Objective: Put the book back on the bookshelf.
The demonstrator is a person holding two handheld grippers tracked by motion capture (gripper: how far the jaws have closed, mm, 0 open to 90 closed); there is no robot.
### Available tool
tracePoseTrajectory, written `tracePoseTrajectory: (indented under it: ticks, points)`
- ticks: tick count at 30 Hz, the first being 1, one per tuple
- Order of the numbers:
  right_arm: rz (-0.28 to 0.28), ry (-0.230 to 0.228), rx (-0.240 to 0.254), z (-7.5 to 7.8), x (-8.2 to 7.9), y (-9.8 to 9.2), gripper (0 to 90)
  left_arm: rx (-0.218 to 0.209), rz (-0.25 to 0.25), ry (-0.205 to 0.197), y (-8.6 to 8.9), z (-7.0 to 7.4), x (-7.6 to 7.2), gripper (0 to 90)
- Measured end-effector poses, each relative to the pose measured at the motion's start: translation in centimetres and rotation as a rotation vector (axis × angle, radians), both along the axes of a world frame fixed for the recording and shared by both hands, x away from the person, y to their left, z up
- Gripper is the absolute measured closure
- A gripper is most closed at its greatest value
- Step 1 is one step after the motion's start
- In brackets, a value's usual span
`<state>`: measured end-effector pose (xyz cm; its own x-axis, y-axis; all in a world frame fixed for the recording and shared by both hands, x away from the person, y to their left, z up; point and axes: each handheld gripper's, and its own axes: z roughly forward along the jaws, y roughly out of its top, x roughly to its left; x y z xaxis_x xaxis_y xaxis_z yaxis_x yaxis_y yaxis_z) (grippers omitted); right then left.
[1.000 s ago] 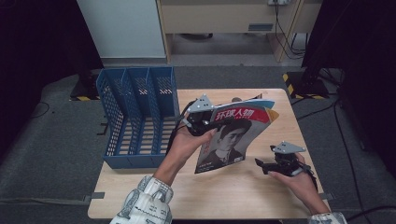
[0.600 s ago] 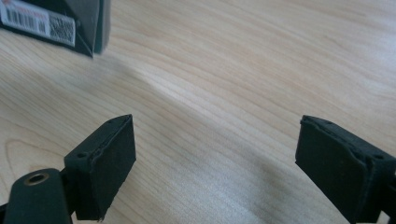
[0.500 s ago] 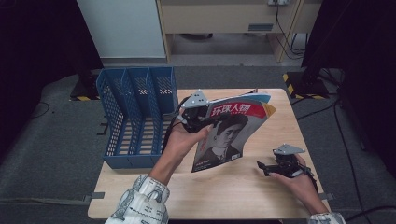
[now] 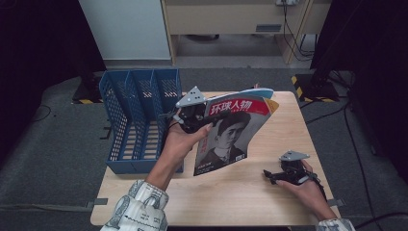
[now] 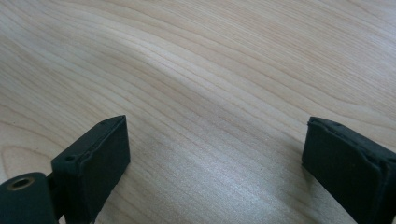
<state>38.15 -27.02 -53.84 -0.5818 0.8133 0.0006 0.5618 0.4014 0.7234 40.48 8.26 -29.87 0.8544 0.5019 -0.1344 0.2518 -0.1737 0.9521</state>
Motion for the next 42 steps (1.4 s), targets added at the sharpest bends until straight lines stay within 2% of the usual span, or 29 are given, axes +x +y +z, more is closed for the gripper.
tracePoseTrajectory:
  ticks: [3,13,22,25,28,33,37,42]
  points:
    - [-0.004,0.012,0.003,0.0,0.1,-0.1,7.1,-0.008,0.011,0.001,0.4,0.3,-0.1,86.8]
    - [-0.009,0.011,-0.002,0.0,0.1,-0.1,6.6,-0.017,0.041,0.001,1.8,1.3,-0.5,86.8]
    - [-0.012,0.01,-0.002,0.0,0.1,-0.1,6.6,-0.022,0.047,0.004,2.7,1.4,-0.6,86.8]
    - [-0.012,0.011,-0.002,0.0,0.1,-0.1,6.6,-0.04,0.061,0.014,3.2,1.5,-0.5,86.8]
    - [-0.012,0.01,-0.002,0.0,0.1,-0.1,6.6,-0.084,0.08,0.036,4.0,1.4,-0.4,86.8]
    - [-0.013,0.009,-0.002,0.0,0.1,0.0,6.6,-0.128,0.123,0.063,5.6,1.2,-0.4,86.8]
    - [-0.013,0.009,-0.002,0.0,0.1,0.0,6.6,-0.147,0.139,0.073,6.5,1.0,-0.6,86.8]
    - [-0.014,0.01,-0.002,0.0,0.1,0.0,6.6,-0.147,0.147,0.065,8.0,1.1,-1.1,86.7]
